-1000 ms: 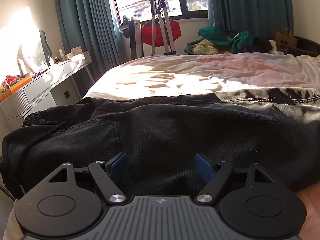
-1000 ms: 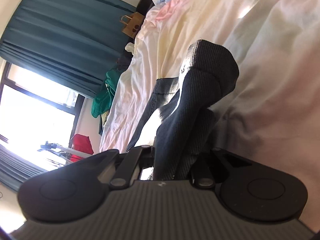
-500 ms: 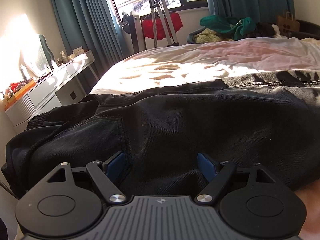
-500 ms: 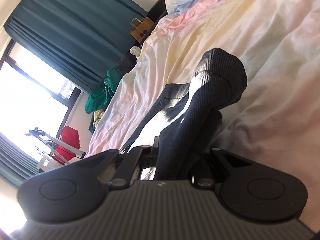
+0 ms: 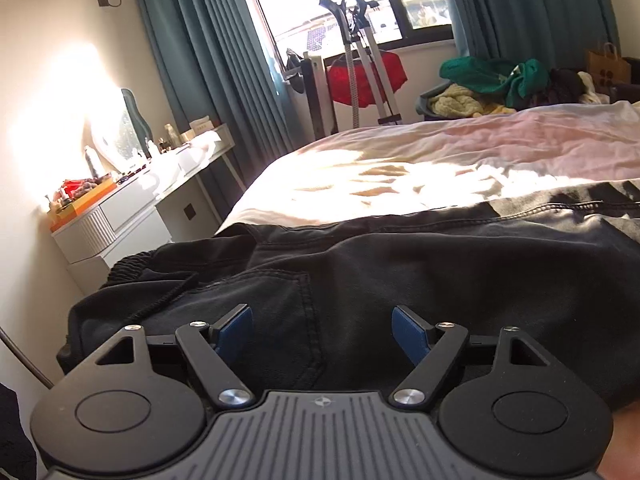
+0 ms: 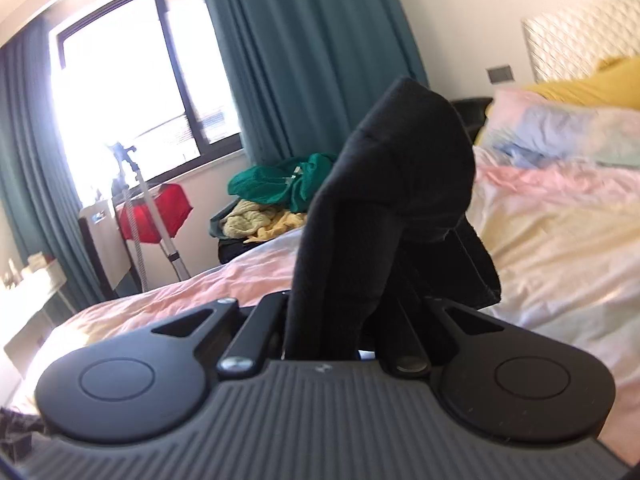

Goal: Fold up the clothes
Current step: 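Lift the leg with the right gripper and lay it over the folded stack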

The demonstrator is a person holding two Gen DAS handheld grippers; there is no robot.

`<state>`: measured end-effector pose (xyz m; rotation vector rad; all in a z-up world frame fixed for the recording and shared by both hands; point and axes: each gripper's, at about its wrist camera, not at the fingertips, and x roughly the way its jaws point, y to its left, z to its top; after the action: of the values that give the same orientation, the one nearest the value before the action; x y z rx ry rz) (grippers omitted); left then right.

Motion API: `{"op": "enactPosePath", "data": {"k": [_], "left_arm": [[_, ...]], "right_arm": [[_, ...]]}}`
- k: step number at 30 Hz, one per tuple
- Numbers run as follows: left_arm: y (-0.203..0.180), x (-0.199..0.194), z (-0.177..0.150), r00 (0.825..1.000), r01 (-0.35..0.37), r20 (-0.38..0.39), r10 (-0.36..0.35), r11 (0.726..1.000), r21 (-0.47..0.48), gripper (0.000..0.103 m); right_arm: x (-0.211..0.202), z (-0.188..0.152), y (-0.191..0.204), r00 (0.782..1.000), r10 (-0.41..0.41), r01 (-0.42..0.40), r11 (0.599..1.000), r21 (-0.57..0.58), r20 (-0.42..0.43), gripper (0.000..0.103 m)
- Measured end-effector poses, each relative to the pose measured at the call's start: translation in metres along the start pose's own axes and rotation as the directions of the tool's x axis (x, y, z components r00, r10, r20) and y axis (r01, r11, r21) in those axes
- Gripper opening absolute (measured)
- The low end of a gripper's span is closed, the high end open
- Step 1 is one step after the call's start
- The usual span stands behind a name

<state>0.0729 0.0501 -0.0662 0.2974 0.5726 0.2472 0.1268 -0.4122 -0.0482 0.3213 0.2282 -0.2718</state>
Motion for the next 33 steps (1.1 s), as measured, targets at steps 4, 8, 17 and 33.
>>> {"op": "enactPosePath", "data": {"k": [4,8,17,33], "left_arm": [[0.038,-0.017,0.012,1.000,-0.014,-0.005,0.014,0.987,-0.158,0.079],[0.090,-0.041,0.020,0.997,-0.050,0.035,0.065,0.942,-0.331,0.082],[0.153,-0.030,-0.002,0.999,-0.019,-0.048,-0.005,0.870,-0.492,0.082],[0.108,-0.031,0.010,0.996,0.090,0.017,-0.090,0.937,-0.338,0.082]], "right_arm": [[-0.010,-0.005,0.075,0.995,0.097,-0.090,0.969,-0.229,0.017,0.011],[-0.027,-0.047,0.141,0.976,0.217,-0.211,0.882,-0.422,-0.034,0.011],[-0.033,-0.194,0.206,0.942,0.195,-0.332,0.650,-0.683,-0.272,0.011],[-0.032,-0.200,0.253,0.936,0.221,-0.345,0.722,-0.600,-0.272,0.015]]}}
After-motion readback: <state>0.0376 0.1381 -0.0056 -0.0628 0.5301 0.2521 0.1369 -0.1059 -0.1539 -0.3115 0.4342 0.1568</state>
